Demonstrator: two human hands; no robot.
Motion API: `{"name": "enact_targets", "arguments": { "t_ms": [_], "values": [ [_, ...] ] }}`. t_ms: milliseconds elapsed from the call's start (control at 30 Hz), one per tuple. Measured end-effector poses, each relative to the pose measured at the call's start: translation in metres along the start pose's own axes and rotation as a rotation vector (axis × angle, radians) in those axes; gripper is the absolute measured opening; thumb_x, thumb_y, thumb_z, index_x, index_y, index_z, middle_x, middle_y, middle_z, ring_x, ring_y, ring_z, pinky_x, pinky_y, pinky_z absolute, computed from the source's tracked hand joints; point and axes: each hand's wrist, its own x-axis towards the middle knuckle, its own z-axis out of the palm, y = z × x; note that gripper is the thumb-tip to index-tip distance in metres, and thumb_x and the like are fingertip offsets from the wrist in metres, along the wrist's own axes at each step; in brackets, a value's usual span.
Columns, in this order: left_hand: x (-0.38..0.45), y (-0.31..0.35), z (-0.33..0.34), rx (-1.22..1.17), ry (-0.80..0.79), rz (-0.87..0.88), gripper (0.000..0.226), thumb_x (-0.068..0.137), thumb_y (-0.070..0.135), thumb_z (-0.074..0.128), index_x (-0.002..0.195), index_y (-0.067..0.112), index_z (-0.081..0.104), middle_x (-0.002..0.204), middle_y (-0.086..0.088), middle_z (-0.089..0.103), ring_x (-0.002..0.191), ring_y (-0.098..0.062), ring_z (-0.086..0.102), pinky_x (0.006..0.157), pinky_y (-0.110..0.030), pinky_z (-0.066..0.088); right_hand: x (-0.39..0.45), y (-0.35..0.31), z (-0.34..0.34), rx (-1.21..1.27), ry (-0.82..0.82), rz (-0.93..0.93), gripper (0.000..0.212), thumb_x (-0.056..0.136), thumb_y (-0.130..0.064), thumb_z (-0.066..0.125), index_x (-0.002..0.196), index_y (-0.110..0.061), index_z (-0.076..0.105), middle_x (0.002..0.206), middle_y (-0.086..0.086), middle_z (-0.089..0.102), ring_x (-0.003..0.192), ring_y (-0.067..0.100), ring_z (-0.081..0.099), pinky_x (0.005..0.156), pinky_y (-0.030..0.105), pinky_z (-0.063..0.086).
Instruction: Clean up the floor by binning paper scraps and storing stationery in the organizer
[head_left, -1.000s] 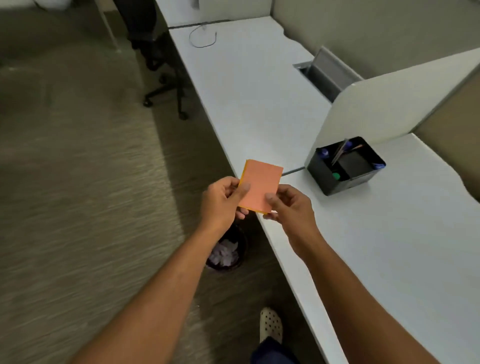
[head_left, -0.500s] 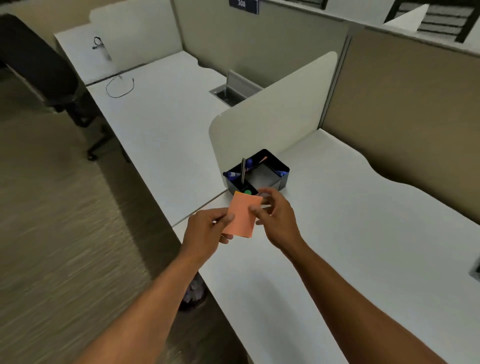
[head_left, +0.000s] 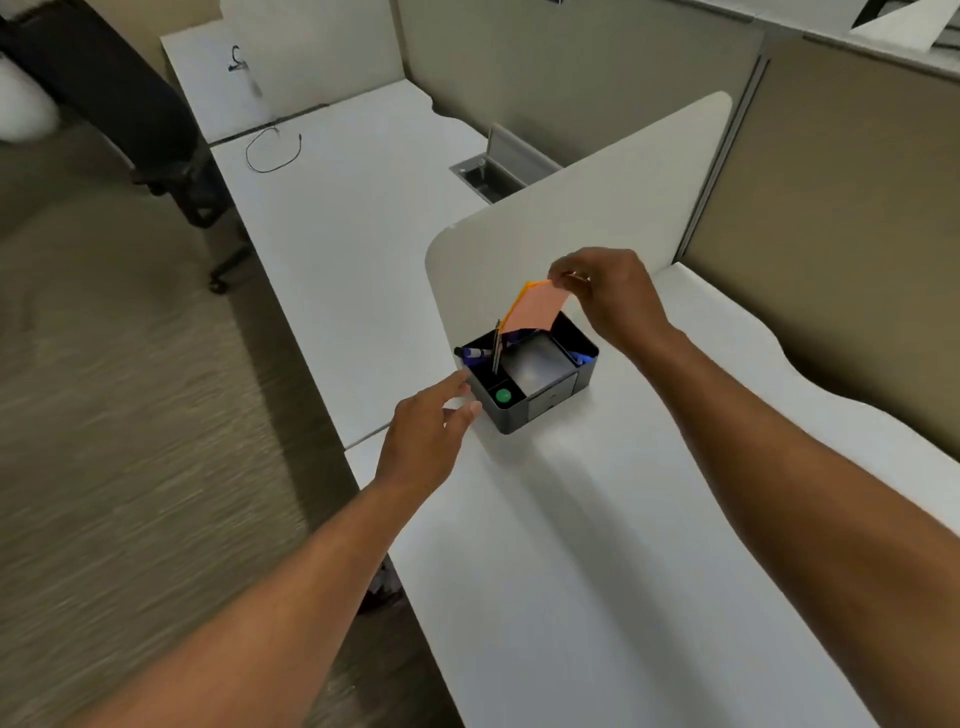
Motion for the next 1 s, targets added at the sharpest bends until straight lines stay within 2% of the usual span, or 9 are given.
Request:
{"name": "enact_targets", "arguments": {
  "t_ms": [67, 200, 333, 467, 600, 700, 800, 867, 1000],
  "values": [
    [0.002, -0.006, 0.000, 0.023, -0.017, 0.006, 0.042, 0.099, 0.036, 0.065, 0.141, 0.031, 0.060, 0.128, 0.009, 0.072, 0.101, -0.012, 0.073, 0.093, -0.043, 0.062, 0.021, 0.013, 0.005, -0.082, -0.027, 0.003, 0.017, 0.097, -0.010, 0.065, 0.103, -0.015, 0.080, 0.105, 0.004, 0.079, 0.097, 0.024, 0.073, 0.086, 0.041, 0.058],
    [0.007, -0.020, 0.004, 0.108, -0.047, 0.007, 0.040, 0.101, 0.036, 0.062, 0.141, 0.028, 0.061, 0.134, 0.010, 0.069, 0.105, -0.002, 0.066, 0.087, -0.015, 0.049, 0.041, 0.033, 0.028, -0.277, -0.128, -0.010, 0.019, 0.096, -0.008, 0.062, 0.102, -0.016, 0.078, 0.105, 0.006, 0.076, 0.099, 0.030, 0.069, 0.080, 0.040, 0.057],
    [0.010, -0.028, 0.012, 0.159, -0.089, -0.006, 0.038, 0.105, 0.027, 0.055, 0.142, 0.025, 0.061, 0.137, 0.006, 0.068, 0.119, -0.008, 0.065, 0.103, -0.028, 0.052, 0.045, 0.050, 0.052, -0.421, -0.155, -0.068, 0.020, 0.093, 0.001, 0.064, 0.100, -0.014, 0.076, 0.096, 0.007, 0.074, 0.093, 0.032, 0.064, 0.068, 0.035, 0.053],
    [0.019, -0.032, 0.023, 0.243, -0.135, 0.019, 0.041, 0.106, 0.020, 0.051, 0.146, 0.024, 0.056, 0.145, 0.004, 0.063, 0.132, -0.011, 0.059, 0.105, -0.019, 0.041, 0.046, 0.063, 0.067, -0.472, -0.155, -0.093, 0.027, 0.090, 0.005, 0.066, 0.100, -0.017, 0.077, 0.094, 0.003, 0.074, 0.091, 0.030, 0.061, 0.064, 0.034, 0.052],
    [0.029, -0.032, 0.039, 0.297, -0.233, 0.044, 0.047, 0.106, 0.016, 0.049, 0.153, 0.023, 0.048, 0.158, 0.005, 0.049, 0.146, -0.010, 0.044, 0.115, -0.017, 0.030, 0.043, 0.072, 0.077, -0.460, -0.187, -0.114, 0.022, 0.089, 0.002, 0.068, 0.097, -0.015, 0.079, 0.098, 0.001, 0.075, 0.094, 0.027, 0.057, 0.060, 0.032, 0.042],
    [0.034, -0.032, 0.053, 0.321, -0.318, 0.048, 0.052, 0.107, 0.017, 0.048, 0.158, 0.024, 0.039, 0.166, 0.006, 0.036, 0.153, -0.011, 0.033, 0.120, -0.022, 0.027, 0.041, 0.077, 0.086, -0.464, -0.291, -0.104, 0.012, 0.094, -0.009, 0.069, 0.097, -0.013, 0.079, 0.102, 0.004, 0.068, 0.099, 0.027, 0.053, 0.067, 0.038, 0.051],
    [0.035, -0.029, 0.062, 0.342, -0.361, 0.048, 0.055, 0.108, 0.018, 0.049, 0.160, 0.022, 0.033, 0.169, 0.007, 0.029, 0.155, -0.010, 0.028, 0.120, -0.022, 0.027, 0.040, 0.083, 0.094, -0.453, -0.390, -0.060, 0.023, 0.099, -0.010, 0.062, 0.114, -0.013, 0.078, 0.106, 0.009, 0.063, 0.104, 0.030, 0.053, 0.076, 0.040, 0.050],
    [0.035, -0.029, 0.066, 0.361, -0.390, 0.052, 0.056, 0.107, 0.019, 0.049, 0.161, 0.021, 0.031, 0.171, 0.007, 0.025, 0.155, -0.012, 0.029, 0.120, -0.023, 0.029, 0.036, 0.087, 0.098, -0.468, -0.460, -0.041, 0.037, 0.099, -0.001, 0.055, 0.127, -0.018, 0.073, 0.114, 0.010, 0.063, 0.106, 0.032, 0.054, 0.082, 0.039, 0.050],
    [0.035, -0.029, 0.065, 0.411, -0.456, 0.041, 0.059, 0.108, 0.021, 0.049, 0.162, 0.021, 0.026, 0.173, 0.006, 0.018, 0.140, -0.023, 0.052, 0.116, -0.028, 0.037, 0.031, 0.092, 0.102, -0.441, -0.490, 0.013, 0.065, 0.095, 0.010, 0.040, 0.145, -0.026, 0.058, 0.128, 0.009, 0.061, 0.111, 0.035, 0.052, 0.088, 0.044, 0.051]
  ]
}}
